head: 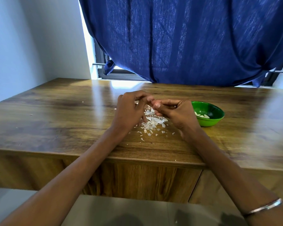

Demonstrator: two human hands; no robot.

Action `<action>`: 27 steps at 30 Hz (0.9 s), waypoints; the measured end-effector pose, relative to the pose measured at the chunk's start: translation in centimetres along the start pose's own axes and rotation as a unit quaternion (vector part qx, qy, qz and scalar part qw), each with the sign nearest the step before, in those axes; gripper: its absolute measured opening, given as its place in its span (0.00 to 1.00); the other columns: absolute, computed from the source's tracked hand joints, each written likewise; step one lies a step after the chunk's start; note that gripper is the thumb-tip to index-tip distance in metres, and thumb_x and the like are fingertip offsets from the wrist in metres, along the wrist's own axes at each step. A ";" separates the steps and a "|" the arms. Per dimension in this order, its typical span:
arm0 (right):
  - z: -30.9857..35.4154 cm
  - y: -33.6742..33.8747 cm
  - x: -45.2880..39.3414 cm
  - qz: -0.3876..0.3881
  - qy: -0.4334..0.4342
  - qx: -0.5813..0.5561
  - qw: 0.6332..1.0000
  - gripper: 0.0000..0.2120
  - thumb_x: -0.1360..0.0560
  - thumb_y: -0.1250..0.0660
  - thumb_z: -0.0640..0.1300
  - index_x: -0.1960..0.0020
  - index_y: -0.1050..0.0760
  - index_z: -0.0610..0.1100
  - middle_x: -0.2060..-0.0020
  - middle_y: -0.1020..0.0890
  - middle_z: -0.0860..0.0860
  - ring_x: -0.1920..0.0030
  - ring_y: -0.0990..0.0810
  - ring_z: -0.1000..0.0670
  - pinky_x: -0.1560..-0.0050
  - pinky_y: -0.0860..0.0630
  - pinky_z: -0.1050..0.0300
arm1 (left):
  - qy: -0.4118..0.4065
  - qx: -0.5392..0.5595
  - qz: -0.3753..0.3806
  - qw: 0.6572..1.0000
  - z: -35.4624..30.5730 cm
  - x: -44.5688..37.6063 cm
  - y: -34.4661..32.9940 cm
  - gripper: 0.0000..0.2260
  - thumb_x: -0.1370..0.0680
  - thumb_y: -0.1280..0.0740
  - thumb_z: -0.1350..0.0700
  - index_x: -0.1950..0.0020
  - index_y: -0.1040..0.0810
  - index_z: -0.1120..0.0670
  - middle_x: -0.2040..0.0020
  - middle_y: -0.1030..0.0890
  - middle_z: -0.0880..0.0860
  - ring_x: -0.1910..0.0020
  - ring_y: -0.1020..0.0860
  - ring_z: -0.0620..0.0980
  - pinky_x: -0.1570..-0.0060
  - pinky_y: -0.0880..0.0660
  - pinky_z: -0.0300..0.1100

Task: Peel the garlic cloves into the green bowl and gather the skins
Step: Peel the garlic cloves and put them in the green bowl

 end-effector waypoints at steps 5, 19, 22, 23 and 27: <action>0.0 0.0 0.0 -0.003 0.005 0.023 1.000 0.07 0.27 0.27 0.34 0.49 0.16 0.39 0.58 0.13 0.44 0.62 0.13 0.52 0.58 0.18 0.63 | 0.039 0.031 0.002 0.999 0.5 -0.1 0.0 0.05 0.21 0.28 0.63 0.48 0.14 0.59 0.55 0.13 0.51 0.76 0.18 0.51 0.78 0.25 0.40; 0.6 0.3 0.3 -0.023 0.025 0.013 0.999 0.11 0.29 0.23 0.35 0.47 0.16 0.38 0.55 0.12 0.44 0.56 0.12 0.49 0.56 0.17 0.61 | 0.050 0.045 -0.022 0.997 0.2 0.1 0.3 0.02 0.24 0.23 0.59 0.52 0.13 0.55 0.62 0.14 0.49 0.76 0.19 0.51 0.79 0.26 0.39; 0.7 0.3 0.4 -0.026 0.034 0.020 0.999 0.10 0.30 0.22 0.37 0.49 0.16 0.40 0.56 0.12 0.46 0.55 0.12 0.50 0.55 0.17 0.60 | 0.073 0.056 -0.020 0.996 0.5 -0.1 0.3 0.01 0.23 0.25 0.60 0.53 0.15 0.57 0.60 0.15 0.51 0.76 0.19 0.50 0.79 0.27 0.39; 0.8 0.3 0.4 -0.028 0.036 0.020 0.999 0.10 0.30 0.22 0.37 0.49 0.15 0.40 0.56 0.12 0.47 0.56 0.12 0.51 0.55 0.17 0.61 | 0.078 0.063 -0.017 0.995 0.6 -0.1 0.2 0.01 0.23 0.25 0.60 0.52 0.15 0.58 0.59 0.15 0.51 0.76 0.19 0.50 0.79 0.27 0.39; 0.7 0.5 0.3 -0.042 0.026 0.015 0.999 0.08 0.31 0.21 0.40 0.53 0.15 0.42 0.58 0.12 0.47 0.57 0.13 0.50 0.56 0.17 0.60 | 0.086 0.088 -0.023 0.992 0.8 -0.2 0.3 0.02 0.22 0.25 0.60 0.52 0.15 0.58 0.57 0.14 0.50 0.75 0.20 0.52 0.78 0.27 0.41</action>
Point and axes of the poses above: each hand's wrist, its own x-axis away from the middle knuckle, its own y-axis out of the back of the hand, z = x × y, the point moved 6 cm from there along -x, towards the middle knuckle
